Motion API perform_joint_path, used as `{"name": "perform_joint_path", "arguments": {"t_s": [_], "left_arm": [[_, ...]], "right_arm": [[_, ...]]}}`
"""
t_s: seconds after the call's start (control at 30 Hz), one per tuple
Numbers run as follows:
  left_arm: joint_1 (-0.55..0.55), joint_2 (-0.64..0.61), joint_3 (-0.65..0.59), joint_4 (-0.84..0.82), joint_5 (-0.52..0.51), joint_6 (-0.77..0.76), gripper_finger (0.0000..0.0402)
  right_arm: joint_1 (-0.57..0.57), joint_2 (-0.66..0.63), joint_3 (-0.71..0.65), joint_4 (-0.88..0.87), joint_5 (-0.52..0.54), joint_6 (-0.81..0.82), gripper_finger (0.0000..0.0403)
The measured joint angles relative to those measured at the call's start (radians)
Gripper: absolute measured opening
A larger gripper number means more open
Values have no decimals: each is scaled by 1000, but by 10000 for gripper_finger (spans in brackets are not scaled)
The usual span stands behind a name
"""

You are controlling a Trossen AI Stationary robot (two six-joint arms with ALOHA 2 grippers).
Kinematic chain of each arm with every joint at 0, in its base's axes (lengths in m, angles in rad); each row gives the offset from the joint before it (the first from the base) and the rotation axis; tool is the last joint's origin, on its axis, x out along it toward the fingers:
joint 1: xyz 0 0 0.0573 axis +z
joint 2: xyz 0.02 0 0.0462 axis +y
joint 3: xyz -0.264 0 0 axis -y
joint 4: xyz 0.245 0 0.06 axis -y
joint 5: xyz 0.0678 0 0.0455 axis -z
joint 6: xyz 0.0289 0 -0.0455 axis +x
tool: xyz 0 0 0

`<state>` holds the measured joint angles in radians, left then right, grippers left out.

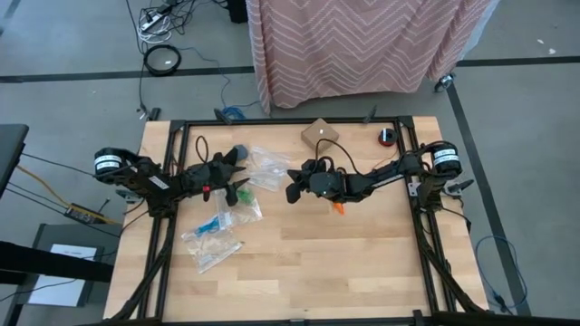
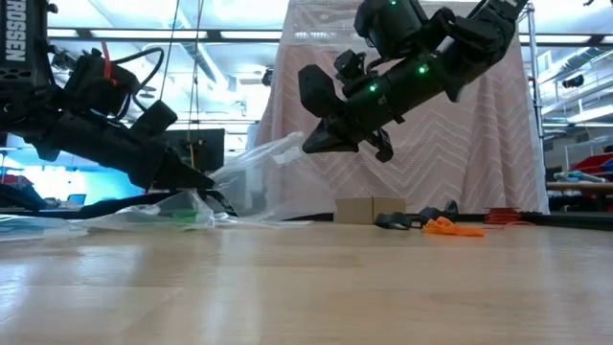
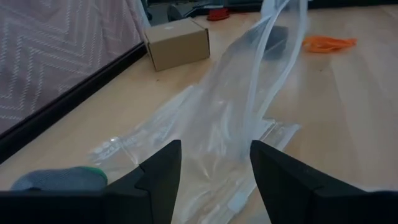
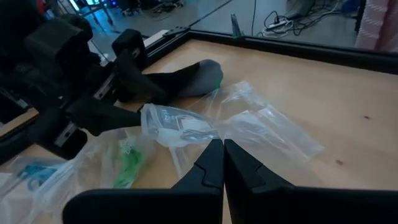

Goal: Sort rubber bands
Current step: Open the transparent zip bag

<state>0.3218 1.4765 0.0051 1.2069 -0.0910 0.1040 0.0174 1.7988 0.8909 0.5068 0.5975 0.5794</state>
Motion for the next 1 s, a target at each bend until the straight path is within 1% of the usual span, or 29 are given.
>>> {"name": "perform_joint_path", "arguments": {"t_s": [0.17,0.27,0.37,0.5,0.53,0.57,0.63,0.7,0.77,0.8,0.87,1.0], "left_arm": [[-1,0,0,7,20,-2,200],[-1,0,-1,4,27,-3,184],[-1,0,-1,7,42,-2,144],[-1,0,-1,0,42,17,77],[-1,1,-1,-6,41,17,62],[-1,1,-1,-14,41,17,47],[-1,1,-1,-21,41,32,24],[-1,1,-1,-19,39,73,10],[-1,1,-1,-13,37,114,7],[-1,1,-1,-14,38,134,7],[-1,1,-1,-14,50,156,13],[-1,1,-1,-21,113,231,40]], "right_arm": [[-23,0,0,47,-26,-32,0],[-28,0,0,71,-36,-58,0],[-29,0,0,96,-43,-68,0],[-31,0,0,103,-43,-81,0],[-31,0,0,102,-46,-111,0],[-31,0,0,99,-58,-200,0],[-22,0,0,56,-73,-436,0],[-18,2,-1,-3,-99,-615,0],[-23,2,-1,-30,-178,-738,3],[-27,2,-1,-45,-208,-775,7],[-30,2,-1,-86,-234,-825,22],[-29,1,-1,-178,-239,-853,79]]}}
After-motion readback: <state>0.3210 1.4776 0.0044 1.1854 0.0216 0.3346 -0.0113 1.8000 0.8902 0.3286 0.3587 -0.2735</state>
